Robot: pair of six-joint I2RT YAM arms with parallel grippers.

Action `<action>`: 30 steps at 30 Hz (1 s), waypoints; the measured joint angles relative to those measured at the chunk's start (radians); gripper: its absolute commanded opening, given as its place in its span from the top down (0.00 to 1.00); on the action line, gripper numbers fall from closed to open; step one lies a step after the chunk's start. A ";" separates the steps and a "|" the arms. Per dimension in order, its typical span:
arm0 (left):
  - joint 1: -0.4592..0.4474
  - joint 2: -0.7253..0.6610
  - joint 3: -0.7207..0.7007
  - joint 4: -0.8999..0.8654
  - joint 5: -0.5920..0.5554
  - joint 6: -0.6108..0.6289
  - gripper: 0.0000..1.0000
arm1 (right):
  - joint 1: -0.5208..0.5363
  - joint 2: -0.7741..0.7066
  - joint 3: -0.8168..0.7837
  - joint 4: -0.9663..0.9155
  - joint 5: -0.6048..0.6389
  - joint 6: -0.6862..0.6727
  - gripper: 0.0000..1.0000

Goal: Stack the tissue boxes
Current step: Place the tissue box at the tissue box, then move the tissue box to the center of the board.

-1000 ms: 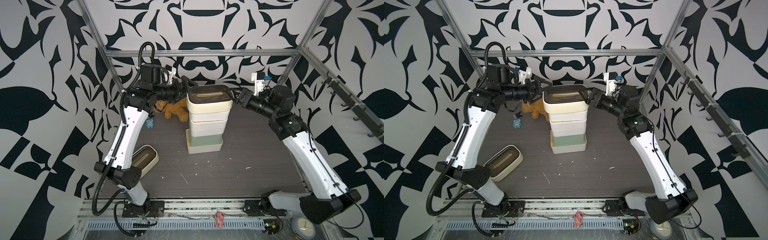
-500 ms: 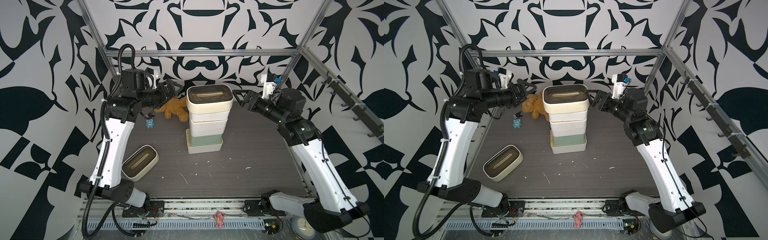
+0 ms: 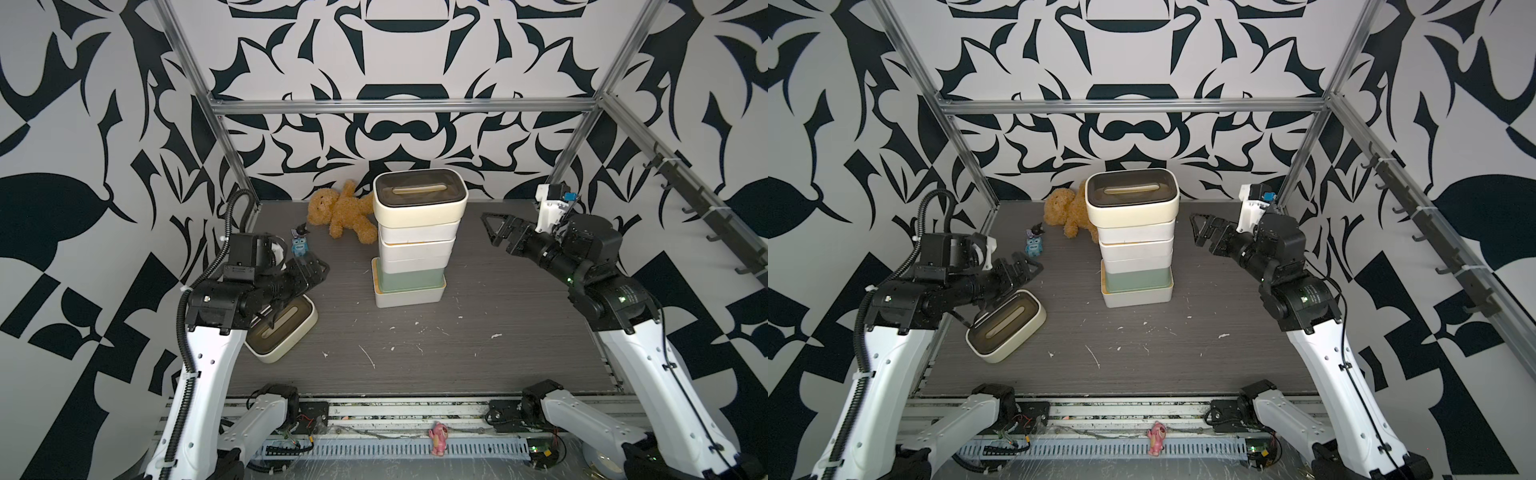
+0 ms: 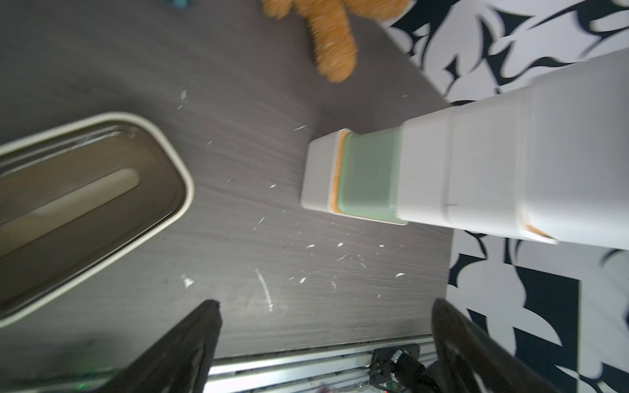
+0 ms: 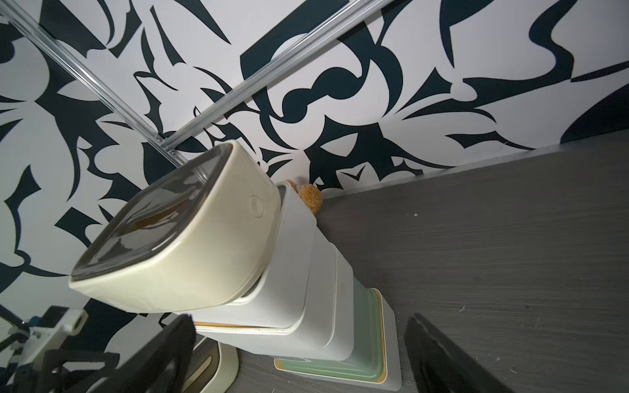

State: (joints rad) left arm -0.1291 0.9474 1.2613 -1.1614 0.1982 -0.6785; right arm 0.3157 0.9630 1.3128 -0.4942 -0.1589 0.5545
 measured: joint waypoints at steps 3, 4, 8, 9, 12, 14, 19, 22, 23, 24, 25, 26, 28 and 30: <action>0.052 -0.037 -0.120 -0.035 -0.044 -0.025 0.01 | 0.000 -0.037 -0.042 -0.030 0.006 -0.002 0.01; 0.078 -0.049 -0.154 -0.042 -0.054 -0.033 0.01 | 0.000 -0.055 -0.061 -0.040 0.006 -0.002 0.01; 0.245 -0.090 -0.254 -0.047 -0.064 -0.058 0.01 | 0.000 -0.107 -0.109 -0.092 0.006 -0.007 0.01; 0.282 -0.093 -0.270 -0.047 -0.068 -0.063 0.01 | 0.000 -0.117 -0.116 -0.106 0.006 -0.009 0.01; 0.365 -0.087 -0.299 -0.041 -0.088 -0.073 0.01 | 0.000 -0.142 -0.134 -0.134 0.003 -0.013 0.01; 0.439 -0.083 -0.318 -0.028 -0.091 -0.076 0.01 | 0.000 -0.153 -0.145 -0.143 -0.003 -0.013 0.01; 0.573 -0.079 -0.369 0.003 -0.135 -0.109 0.01 | 0.000 -0.154 -0.172 -0.143 -0.032 -0.011 0.01; 0.612 -0.079 -0.408 0.028 -0.152 -0.129 0.01 | 0.000 -0.138 -0.190 -0.141 -0.056 -0.005 0.01; 0.622 -0.079 -0.418 0.036 -0.158 -0.137 0.01 | 0.000 -0.131 -0.193 -0.140 -0.063 -0.004 0.01; 0.634 -0.078 -0.428 0.045 -0.166 -0.145 0.01 | 0.000 -0.122 -0.197 -0.137 -0.071 -0.003 0.01; 0.643 -0.079 -0.439 0.060 -0.168 -0.151 0.01 | 0.000 -0.115 -0.201 -0.134 -0.077 -0.001 0.01; 0.650 -0.078 -0.450 0.072 -0.171 -0.158 0.01 | 0.000 -0.110 -0.204 -0.132 -0.083 0.000 0.01; 0.667 -0.076 -0.476 0.102 -0.173 -0.171 0.01 | 0.000 -0.101 -0.208 -0.130 -0.095 0.002 0.01; 0.687 -0.069 -0.504 0.129 -0.172 -0.185 0.01 | 0.000 -0.098 -0.211 -0.130 -0.102 0.003 0.01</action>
State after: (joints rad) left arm 0.5579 0.8787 0.7578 -1.0328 0.0257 -0.8631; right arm 0.3157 0.8646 1.1019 -0.6243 -0.2607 0.5571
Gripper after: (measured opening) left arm 0.992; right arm 0.993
